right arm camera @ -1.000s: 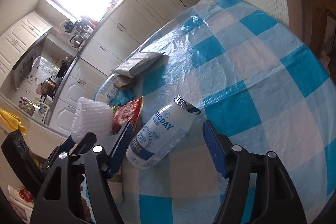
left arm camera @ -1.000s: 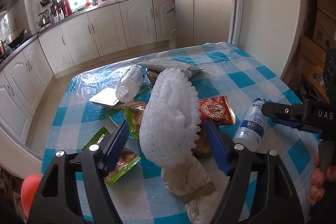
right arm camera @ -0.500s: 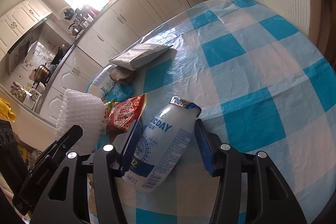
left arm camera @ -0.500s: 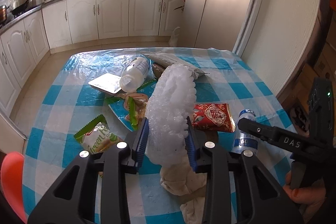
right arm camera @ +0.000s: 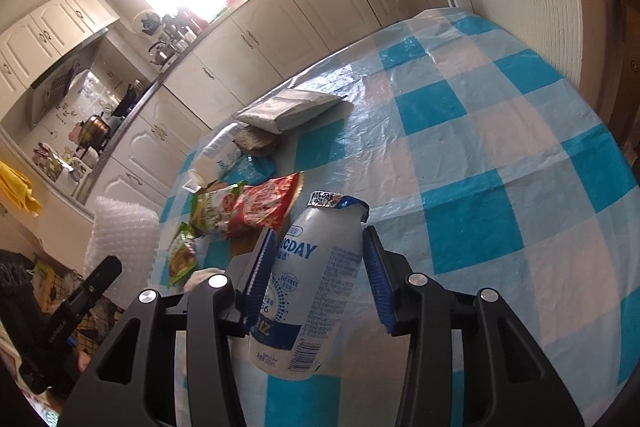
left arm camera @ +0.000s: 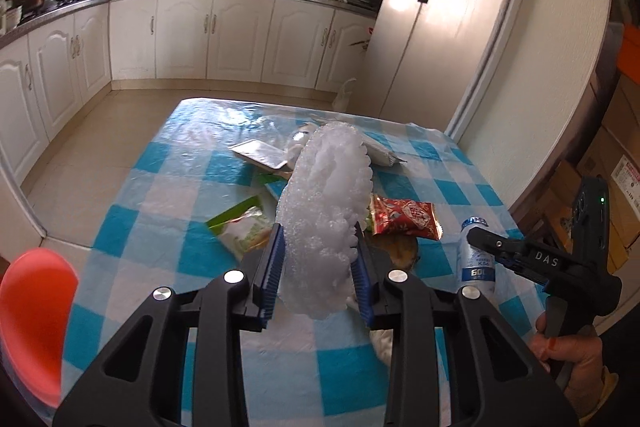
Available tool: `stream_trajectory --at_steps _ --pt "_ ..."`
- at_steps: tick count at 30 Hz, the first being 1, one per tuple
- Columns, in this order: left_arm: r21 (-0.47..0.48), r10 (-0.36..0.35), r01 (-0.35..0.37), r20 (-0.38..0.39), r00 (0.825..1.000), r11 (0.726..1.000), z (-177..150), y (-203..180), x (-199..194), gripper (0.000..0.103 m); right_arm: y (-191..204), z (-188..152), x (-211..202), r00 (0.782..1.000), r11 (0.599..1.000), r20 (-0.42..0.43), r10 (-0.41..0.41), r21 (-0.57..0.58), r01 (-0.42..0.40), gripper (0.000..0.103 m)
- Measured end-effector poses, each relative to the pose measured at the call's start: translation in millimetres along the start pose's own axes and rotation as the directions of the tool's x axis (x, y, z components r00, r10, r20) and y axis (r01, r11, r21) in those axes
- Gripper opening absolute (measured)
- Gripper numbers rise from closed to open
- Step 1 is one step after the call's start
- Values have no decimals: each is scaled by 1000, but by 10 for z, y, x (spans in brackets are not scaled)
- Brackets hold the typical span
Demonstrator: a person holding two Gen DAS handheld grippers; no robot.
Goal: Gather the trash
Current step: 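Carry foam sleeve and bottle to the orange bucket and open both tools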
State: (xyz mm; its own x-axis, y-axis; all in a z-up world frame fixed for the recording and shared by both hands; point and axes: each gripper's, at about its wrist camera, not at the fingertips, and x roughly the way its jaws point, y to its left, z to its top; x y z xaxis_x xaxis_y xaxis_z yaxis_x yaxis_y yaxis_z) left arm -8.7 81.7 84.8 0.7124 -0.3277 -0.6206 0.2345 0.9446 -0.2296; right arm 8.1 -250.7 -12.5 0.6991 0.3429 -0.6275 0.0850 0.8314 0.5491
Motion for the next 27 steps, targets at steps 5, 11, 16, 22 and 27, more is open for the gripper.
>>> stream_trajectory --at_steps 5,11,16,22,27 --pt "-47 31 -29 35 999 998 -81 285 -308 34 293 -18 -186 999 997 30 30 -71 -28 46" --pt "-131 126 -116 67 990 985 -265 840 -759 34 978 -12 -316 991 974 31 130 -194 -122 46" --pt "-223 271 -250 67 960 942 -496 1418 -1098 34 1829 -180 -116 969 916 -75 236 -315 -248 46" --pt "-356 366 -337 17 930 872 -715 2119 -1268 34 2949 -632 440 909 819 -281 307 -408 -403 46" --pt "-403 362 -342 -29 932 849 -862 2452 -1158 35 3721 -1124 1060 873 758 -414 259 -473 -449 46"
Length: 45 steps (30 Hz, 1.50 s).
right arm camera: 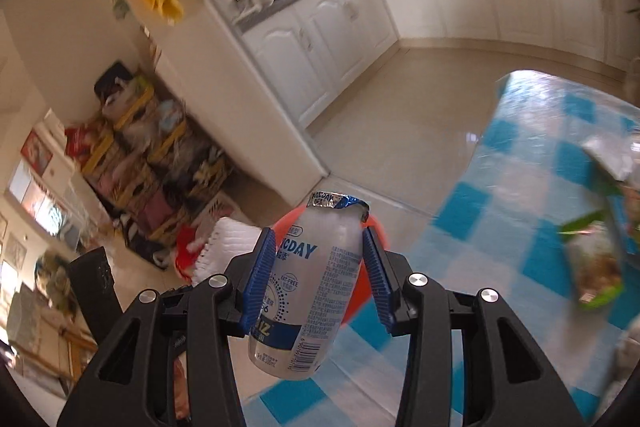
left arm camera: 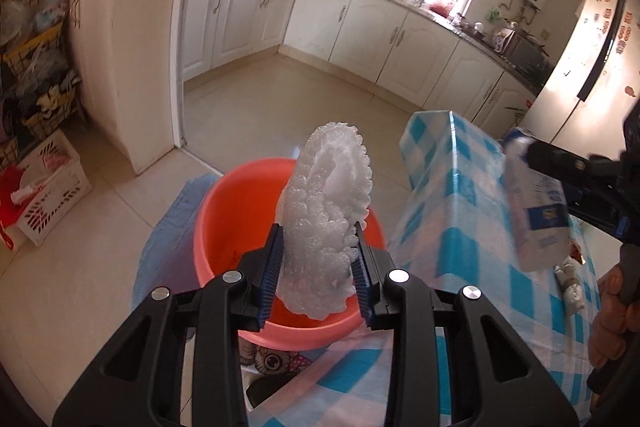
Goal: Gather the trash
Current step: 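Carry foam sleeve and bottle to the orange bucket and open both tools, then move both open tools back over the table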
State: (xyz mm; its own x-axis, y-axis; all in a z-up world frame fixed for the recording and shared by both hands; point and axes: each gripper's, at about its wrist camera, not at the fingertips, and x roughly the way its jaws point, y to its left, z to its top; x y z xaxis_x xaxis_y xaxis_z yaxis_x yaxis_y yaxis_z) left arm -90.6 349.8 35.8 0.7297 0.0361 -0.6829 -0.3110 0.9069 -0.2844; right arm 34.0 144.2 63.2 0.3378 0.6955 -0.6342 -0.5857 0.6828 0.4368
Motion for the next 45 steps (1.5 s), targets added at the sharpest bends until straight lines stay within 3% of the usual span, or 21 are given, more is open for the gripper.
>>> stream_trajectory --at_steps 3,8,12,13,16,22,27,33,38,45 --pt "-22 2 -2 -34 999 1000 -17 115 182 35 179 17 490 997 999 -77 -22 -32 19 46" --pt "-18 12 -14 -83 997 1000 -79 217 426 39 318 -66 975 985 994 -148 -92 -64 83 46" --pt "11 42 -42 -103 994 999 -105 217 544 61 255 -128 1147 978 994 -181 -107 -22 104 46" --pt "14 48 -47 -105 993 999 -102 213 566 72 223 -127 1165 977 994 -183 -106 -3 108 47" --pt "26 60 -58 -96 994 998 -124 246 561 78 90 -165 1124 981 994 -171 -90 45 99 57" --pt "-21 87 -87 -28 996 996 -131 342 355 82 -26 -178 767 992 992 -89 -91 78 98 81" --pt "-70 14 -7 101 995 998 -159 358 47 87 -140 -277 259 993 987 11 -120 106 118 89" --pt "7 10 -12 227 974 1000 -119 33 -311 88 -301 -433 -350 980 982 122 -157 128 141 89" --pt "76 -27 10 230 973 997 -68 -369 -494 88 -430 -586 -834 958 976 207 -199 128 176 90" --pt "176 -99 69 170 981 982 -149 -936 -658 88 -812 -863 -1469 917 954 283 -283 186 237 90"
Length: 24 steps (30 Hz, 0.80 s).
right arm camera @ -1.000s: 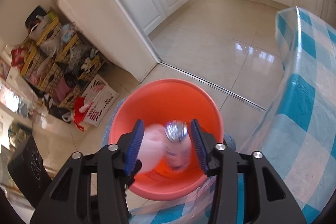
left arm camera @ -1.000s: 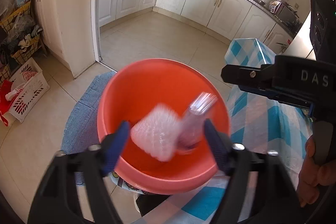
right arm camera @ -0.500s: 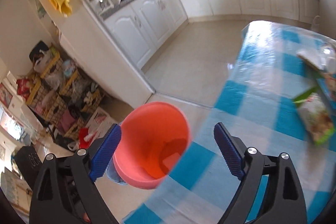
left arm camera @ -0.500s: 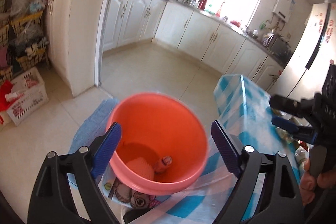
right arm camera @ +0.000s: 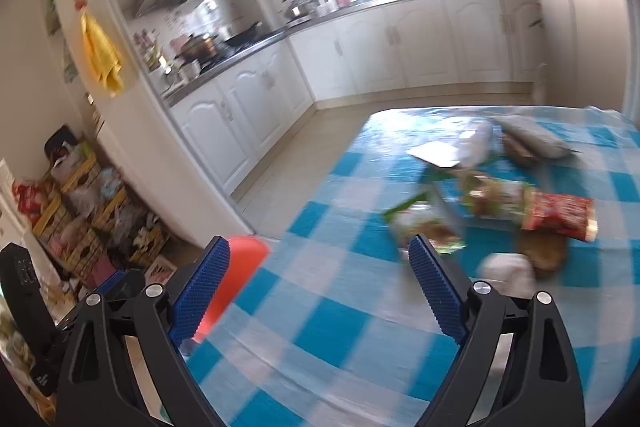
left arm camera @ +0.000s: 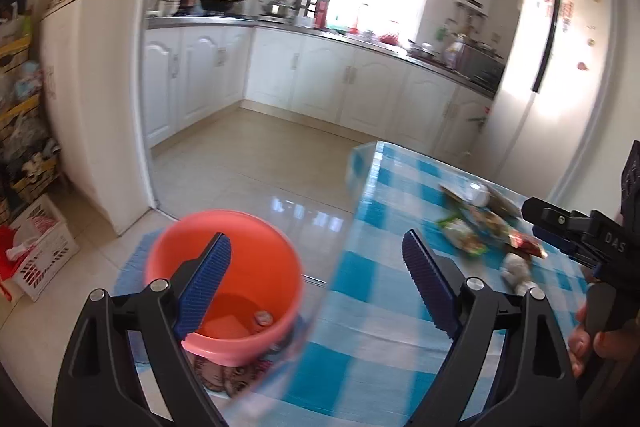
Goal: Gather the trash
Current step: 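Move both open tools back over the table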
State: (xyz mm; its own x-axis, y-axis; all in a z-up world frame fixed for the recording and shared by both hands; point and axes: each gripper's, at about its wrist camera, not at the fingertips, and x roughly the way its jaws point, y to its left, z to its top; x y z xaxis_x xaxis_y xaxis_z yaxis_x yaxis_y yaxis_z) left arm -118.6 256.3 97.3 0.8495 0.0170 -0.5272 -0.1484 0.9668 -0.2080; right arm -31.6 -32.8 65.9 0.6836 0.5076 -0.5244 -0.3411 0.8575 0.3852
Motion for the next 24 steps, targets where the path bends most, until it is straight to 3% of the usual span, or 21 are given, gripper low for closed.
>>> stream_trajectory --at_steps 13,20,24 --pt "149 -73 94 -144 987 984 -176 -911 187 88 -1211 -49 -786 981 973 64 -186 148 175 91" --pt "187 -125 165 -207 970 968 -275 -1359 302 88 -1656 -42 -908 977 958 33 -212 203 201 91" --pt "218 -171 231 -259 951 948 -377 -1681 388 88 -1881 -96 -889 977 948 5 -215 240 208 91"
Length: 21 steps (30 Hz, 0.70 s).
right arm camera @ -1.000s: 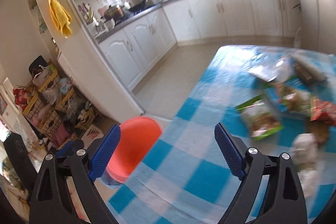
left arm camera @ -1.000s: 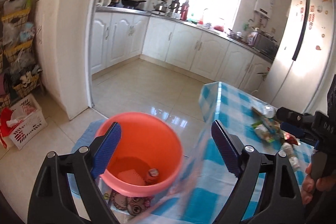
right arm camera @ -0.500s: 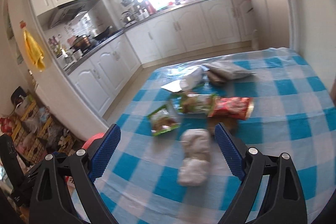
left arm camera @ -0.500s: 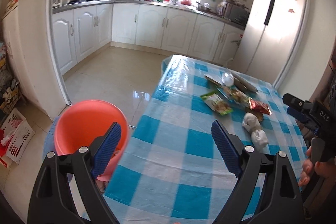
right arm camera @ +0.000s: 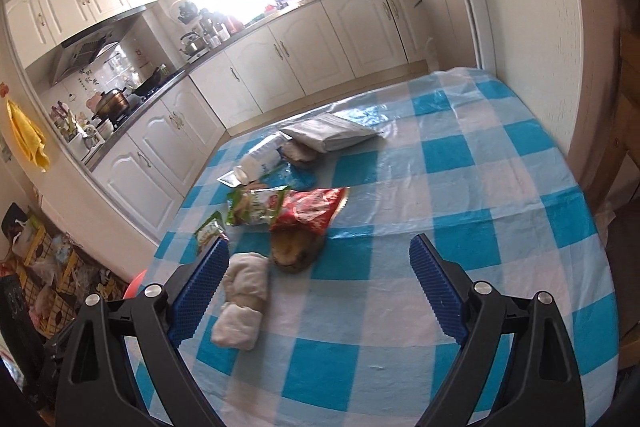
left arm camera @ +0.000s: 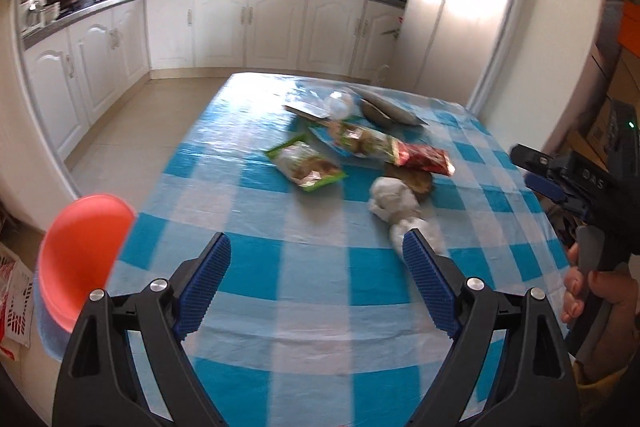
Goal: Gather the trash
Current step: 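Move both open tools back over the table, then grasp the cloth-wrapped bundle with the left tool while the right tool grasps another white bottle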
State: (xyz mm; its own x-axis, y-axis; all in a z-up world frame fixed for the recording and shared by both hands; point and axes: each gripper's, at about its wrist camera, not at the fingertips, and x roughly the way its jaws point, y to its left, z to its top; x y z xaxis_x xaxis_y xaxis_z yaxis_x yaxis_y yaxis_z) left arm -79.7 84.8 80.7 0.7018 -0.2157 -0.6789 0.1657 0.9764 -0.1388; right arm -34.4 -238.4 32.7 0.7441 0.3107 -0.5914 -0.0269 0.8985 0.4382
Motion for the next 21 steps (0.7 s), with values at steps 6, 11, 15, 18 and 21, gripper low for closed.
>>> stream_trajectory --at_steps 6,11,15,18,21 --pt "86 -74 78 -47 996 993 -34 -492 308 88 -178 135 116 999 1000 -40 19 19 -18 91" --pt "144 -57 67 -69 996 987 -46 -757 612 88 -232 397 322 997 999 -61 44 -4 -44 91" --pt "146 -38 49 -80 996 988 -2 -822 775 88 -278 629 629 992 997 -96 79 -3 -80 91" --pt "160 -24 37 -84 996 986 25 -860 878 88 -301 784 871 991 997 -113 72 -7 -74 91" --pt "160 -15 30 -89 996 987 36 -860 969 83 -285 949 1126 988 996 -130 84 -26 -88 91"
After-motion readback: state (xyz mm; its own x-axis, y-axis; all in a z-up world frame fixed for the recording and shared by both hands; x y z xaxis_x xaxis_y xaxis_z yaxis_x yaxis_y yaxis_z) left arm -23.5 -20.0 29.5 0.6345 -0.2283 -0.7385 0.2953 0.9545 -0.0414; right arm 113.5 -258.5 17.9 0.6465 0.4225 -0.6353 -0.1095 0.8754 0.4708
